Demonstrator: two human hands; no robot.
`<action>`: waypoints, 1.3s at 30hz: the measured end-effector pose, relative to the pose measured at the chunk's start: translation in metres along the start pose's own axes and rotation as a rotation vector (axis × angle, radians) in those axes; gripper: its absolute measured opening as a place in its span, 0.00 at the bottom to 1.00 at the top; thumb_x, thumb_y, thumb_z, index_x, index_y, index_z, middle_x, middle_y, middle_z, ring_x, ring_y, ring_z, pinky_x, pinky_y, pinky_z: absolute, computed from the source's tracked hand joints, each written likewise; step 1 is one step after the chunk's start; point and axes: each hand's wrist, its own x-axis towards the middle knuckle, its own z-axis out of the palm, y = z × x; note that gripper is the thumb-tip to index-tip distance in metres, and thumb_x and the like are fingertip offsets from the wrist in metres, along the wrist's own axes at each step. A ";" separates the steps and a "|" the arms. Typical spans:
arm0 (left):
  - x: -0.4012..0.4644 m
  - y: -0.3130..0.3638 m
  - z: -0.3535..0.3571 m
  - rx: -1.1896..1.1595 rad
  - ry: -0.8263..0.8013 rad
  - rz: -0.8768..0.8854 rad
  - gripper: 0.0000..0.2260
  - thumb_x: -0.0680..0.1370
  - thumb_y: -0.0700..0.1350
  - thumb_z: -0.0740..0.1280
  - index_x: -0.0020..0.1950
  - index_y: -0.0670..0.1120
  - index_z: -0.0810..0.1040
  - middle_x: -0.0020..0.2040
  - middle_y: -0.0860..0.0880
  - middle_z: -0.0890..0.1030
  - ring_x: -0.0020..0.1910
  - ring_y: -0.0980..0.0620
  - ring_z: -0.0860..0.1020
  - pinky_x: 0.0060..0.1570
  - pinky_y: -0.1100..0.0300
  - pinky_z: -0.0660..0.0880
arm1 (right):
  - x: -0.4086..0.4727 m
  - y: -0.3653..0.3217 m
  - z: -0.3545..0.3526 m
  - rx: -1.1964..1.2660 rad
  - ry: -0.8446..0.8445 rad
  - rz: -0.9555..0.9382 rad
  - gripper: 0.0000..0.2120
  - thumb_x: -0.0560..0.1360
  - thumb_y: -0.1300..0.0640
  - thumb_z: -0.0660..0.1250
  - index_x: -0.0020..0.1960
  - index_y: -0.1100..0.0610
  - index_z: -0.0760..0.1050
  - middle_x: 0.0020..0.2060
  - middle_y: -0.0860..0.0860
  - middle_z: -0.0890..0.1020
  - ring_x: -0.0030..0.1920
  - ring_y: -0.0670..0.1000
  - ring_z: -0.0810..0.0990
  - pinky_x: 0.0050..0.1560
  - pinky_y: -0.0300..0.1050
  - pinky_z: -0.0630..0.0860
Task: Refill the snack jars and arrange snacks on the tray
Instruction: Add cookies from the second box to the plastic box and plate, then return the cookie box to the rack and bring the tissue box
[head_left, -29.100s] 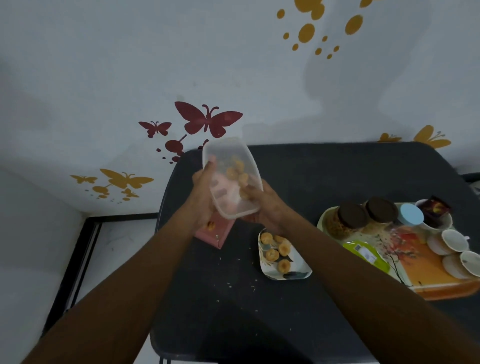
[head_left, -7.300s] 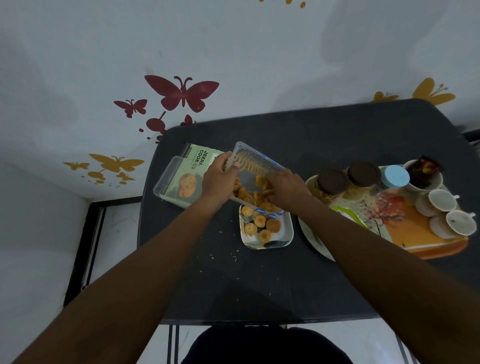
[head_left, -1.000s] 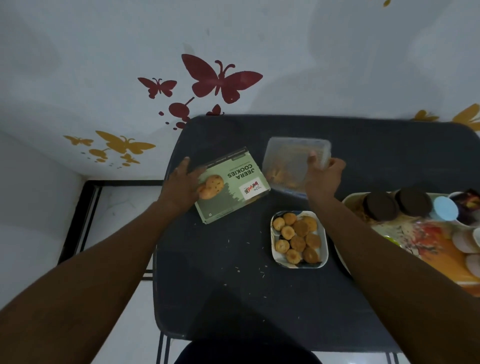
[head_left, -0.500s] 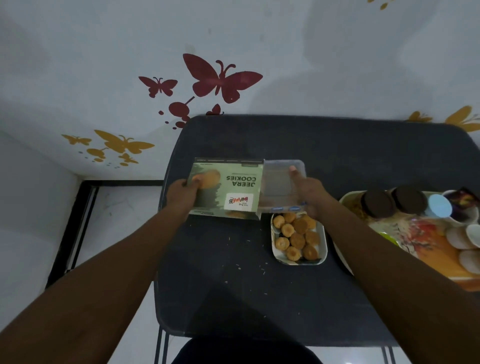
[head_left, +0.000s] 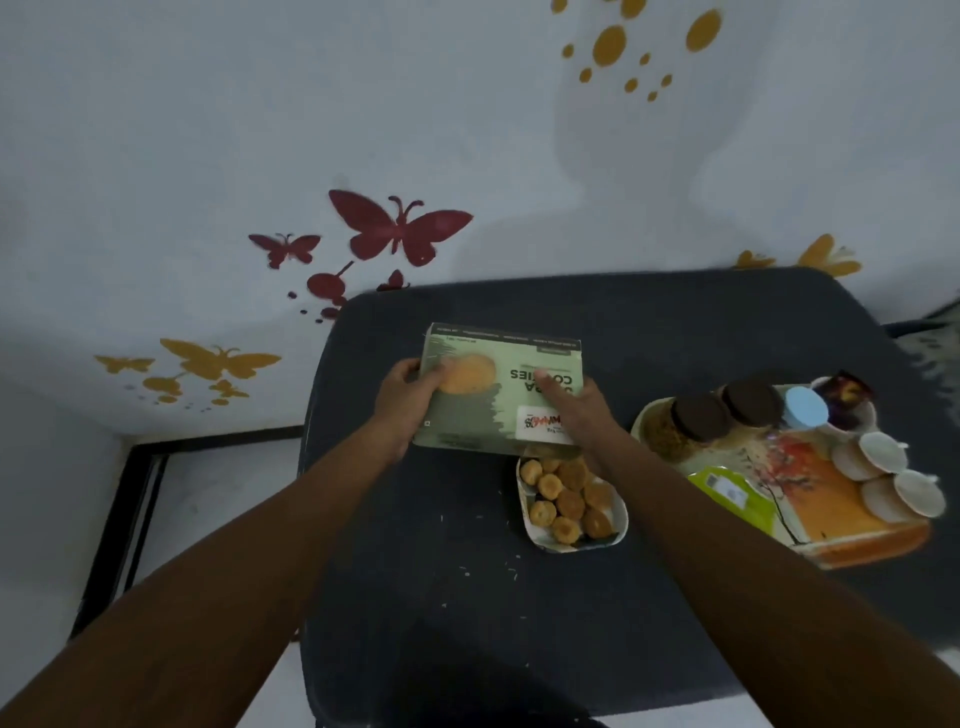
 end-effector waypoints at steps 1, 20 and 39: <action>-0.001 0.009 0.009 -0.020 -0.068 -0.006 0.22 0.77 0.61 0.72 0.68 0.54 0.76 0.56 0.50 0.84 0.51 0.49 0.85 0.39 0.55 0.82 | -0.004 -0.004 -0.008 0.024 0.039 -0.007 0.28 0.75 0.43 0.74 0.68 0.57 0.73 0.55 0.56 0.85 0.50 0.56 0.87 0.53 0.57 0.84; -0.137 0.082 0.363 0.365 -0.604 0.487 0.20 0.83 0.61 0.62 0.71 0.52 0.72 0.60 0.51 0.80 0.57 0.51 0.80 0.59 0.50 0.77 | -0.178 0.018 -0.342 0.171 0.690 -0.217 0.26 0.74 0.42 0.74 0.64 0.56 0.73 0.52 0.52 0.85 0.43 0.47 0.86 0.35 0.38 0.81; -0.345 0.025 0.804 0.403 -1.016 0.422 0.22 0.81 0.62 0.66 0.70 0.51 0.75 0.58 0.49 0.83 0.53 0.49 0.84 0.41 0.56 0.83 | -0.329 0.147 -0.748 0.383 1.032 -0.160 0.32 0.71 0.39 0.76 0.68 0.53 0.70 0.55 0.51 0.85 0.46 0.51 0.87 0.47 0.52 0.85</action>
